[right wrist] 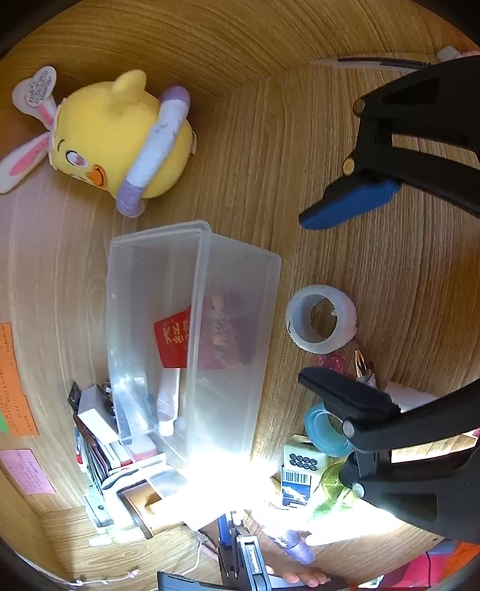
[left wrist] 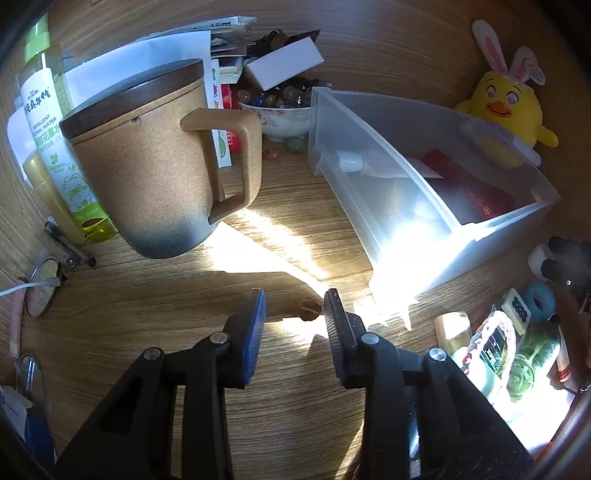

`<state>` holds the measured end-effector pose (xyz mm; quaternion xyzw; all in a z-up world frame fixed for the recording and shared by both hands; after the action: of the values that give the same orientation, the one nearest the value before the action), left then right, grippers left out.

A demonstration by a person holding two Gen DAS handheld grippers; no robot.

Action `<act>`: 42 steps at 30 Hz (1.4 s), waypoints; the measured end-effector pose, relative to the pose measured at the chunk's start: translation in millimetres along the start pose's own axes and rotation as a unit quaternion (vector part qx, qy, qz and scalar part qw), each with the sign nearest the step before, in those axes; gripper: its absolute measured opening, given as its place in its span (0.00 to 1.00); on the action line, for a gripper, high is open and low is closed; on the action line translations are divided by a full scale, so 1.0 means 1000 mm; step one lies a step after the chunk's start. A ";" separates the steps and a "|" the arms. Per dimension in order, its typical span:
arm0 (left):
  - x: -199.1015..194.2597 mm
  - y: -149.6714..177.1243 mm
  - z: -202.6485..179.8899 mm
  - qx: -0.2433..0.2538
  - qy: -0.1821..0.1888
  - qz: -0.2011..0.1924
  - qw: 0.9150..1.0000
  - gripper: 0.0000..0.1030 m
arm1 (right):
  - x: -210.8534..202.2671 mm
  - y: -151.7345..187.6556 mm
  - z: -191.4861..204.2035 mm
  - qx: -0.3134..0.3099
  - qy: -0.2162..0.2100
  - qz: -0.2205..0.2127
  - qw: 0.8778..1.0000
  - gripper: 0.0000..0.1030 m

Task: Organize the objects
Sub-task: 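Grasp the white tape roll with the right gripper while the left grasps a small brown bead, then lower the white tape roll into the clear box and open the right gripper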

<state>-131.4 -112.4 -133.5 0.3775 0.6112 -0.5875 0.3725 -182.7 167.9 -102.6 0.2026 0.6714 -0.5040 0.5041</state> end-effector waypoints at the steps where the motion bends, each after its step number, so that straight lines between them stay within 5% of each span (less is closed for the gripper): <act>1: 0.000 0.000 0.000 0.002 0.000 -0.001 1.000 0.26 | 0.001 0.000 0.000 0.000 -0.002 0.002 1.000 0.64; 5: 0.000 -0.002 0.000 0.009 -0.001 -0.003 1.000 0.12 | 0.006 0.000 0.000 -0.001 -0.010 0.011 1.000 0.56; 10: 0.000 -0.003 -0.005 0.004 -0.002 -0.006 1.000 0.12 | 0.008 -0.001 0.001 -0.003 -0.019 0.015 1.000 0.35; 25: -0.052 -0.015 0.003 -0.028 -0.002 -0.077 0.997 0.12 | -0.039 -0.007 -0.008 0.013 -0.009 -0.047 0.999 0.35; 42: -0.104 -0.044 -0.040 0.002 0.029 -0.143 0.989 0.12 | -0.087 -0.055 0.000 0.013 -0.023 -0.128 0.991 0.35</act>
<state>-126.5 -75.5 -19.6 0.3040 0.6681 -0.6250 0.2658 -190.2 165.5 -0.2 0.1101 0.6736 -0.5775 0.4479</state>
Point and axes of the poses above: each gripper's, at about its wrist camera, not at the fingertips, and x roughly the way its jaws point, z to its left, y to its underside, the point moved 8 cm from there along x, roughly the way its jaws point, and after that the axes turned 12 degrees about z, right-handed, at the moved point
